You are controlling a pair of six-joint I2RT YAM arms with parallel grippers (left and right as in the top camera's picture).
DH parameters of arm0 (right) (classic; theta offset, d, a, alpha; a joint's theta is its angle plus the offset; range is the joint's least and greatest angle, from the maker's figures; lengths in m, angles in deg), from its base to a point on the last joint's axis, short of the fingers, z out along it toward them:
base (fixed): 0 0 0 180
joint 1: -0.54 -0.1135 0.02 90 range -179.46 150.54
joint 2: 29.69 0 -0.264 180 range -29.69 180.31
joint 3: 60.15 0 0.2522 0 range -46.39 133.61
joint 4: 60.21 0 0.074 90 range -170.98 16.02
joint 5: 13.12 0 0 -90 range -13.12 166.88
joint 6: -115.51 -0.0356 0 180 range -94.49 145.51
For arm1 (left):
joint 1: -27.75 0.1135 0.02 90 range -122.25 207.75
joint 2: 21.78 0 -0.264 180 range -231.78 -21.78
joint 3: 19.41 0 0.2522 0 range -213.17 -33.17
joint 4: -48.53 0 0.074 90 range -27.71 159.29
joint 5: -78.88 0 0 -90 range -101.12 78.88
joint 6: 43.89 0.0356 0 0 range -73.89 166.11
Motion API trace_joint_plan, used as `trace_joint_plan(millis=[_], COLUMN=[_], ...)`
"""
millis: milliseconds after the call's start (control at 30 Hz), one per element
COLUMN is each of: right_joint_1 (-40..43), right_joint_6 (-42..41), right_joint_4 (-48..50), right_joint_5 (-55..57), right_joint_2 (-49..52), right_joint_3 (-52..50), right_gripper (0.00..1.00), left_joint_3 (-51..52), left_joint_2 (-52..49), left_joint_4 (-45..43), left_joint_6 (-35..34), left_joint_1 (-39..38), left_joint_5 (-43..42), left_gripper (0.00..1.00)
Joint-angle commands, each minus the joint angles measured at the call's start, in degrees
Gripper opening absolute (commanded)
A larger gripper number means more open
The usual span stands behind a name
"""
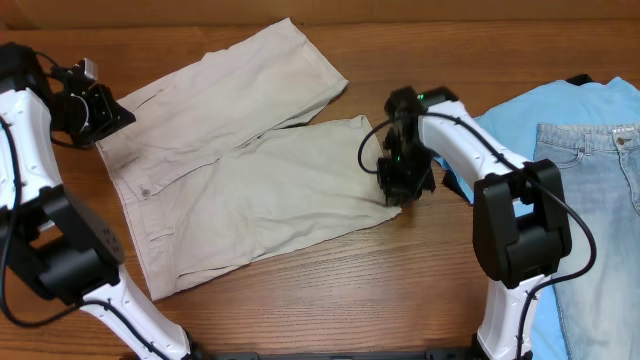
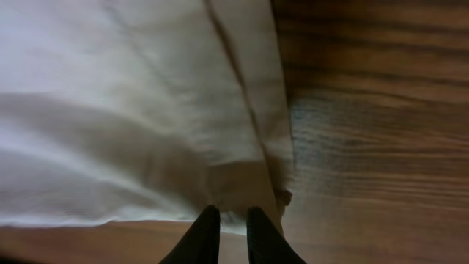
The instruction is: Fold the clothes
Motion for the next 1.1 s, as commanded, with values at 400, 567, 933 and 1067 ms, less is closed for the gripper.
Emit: trace_joint_plan(millis=[400,567,933,1067], right_joint_1=[7.6,8.1,7.8,7.8], right_joint_6=[-7.8,-4.6,-3.7,-2.4], right_joint_4=[13.5,13.3,13.1,13.1], right_joint_5=[7.8,6.5,6.4,5.1], right_joint_2=[0.0,-0.2,-0.2,-0.2], right_joint_3=[-12.6,-12.5,-12.5,-12.5], right_gripper=[0.06,0.09,0.13,0.14], left_joint_3=[-1.3,5.7,37.2,42.7], left_joint_2=[21.2,21.2,21.2,21.1], left_joint_4=[17.1,20.1,-2.4,-10.2], left_joint_6=[-1.2,-8.5,-14.3,-11.9], left_joint_1=[-6.0,-9.1,-4.7,-3.7], left_joint_5=[9.3,20.6,24.0,23.1], left_gripper=[0.11,0.22,0.53,0.53])
